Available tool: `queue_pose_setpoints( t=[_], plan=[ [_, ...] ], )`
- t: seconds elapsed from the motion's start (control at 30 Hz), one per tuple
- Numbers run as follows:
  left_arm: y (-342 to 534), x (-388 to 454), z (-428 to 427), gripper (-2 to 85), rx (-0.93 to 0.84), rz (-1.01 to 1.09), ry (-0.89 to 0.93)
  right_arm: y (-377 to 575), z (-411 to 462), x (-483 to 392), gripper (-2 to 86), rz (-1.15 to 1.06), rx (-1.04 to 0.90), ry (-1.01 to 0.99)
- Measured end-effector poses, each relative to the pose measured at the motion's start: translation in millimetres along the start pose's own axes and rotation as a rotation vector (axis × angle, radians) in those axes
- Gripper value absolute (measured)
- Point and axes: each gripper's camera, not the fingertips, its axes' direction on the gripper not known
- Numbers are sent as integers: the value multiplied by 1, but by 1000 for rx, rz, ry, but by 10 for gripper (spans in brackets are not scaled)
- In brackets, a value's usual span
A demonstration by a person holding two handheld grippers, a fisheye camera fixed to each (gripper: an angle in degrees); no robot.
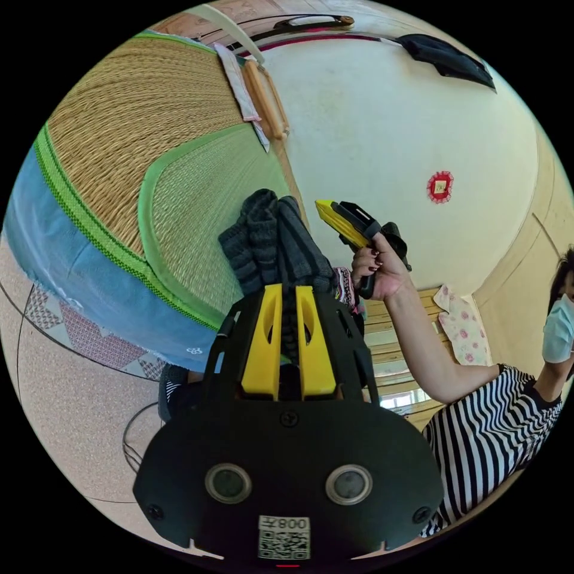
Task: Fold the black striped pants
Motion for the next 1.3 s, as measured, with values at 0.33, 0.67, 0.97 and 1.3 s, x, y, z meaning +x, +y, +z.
queue_pose_setpoints(
  t=[0.33, 0.67, 0.97, 1.3],
  plan=[
    [-26, -5, -41, 60, 89, 119, -18, 34, 55, 27, 0, -173, -86, -42],
    [-65, -35, -8, 83, -86, 80, -133, 56, 131, 36, 1, -218, -187, -26],
    [-90, -36, -2, 101, -122, 125, -223, 64, 161, 48, 1, -198, -182, -79],
    [-104, -4, 16, 47, -192, 315, -194, 94, 156, 43, 1, -220, -87, -215]
  ],
)
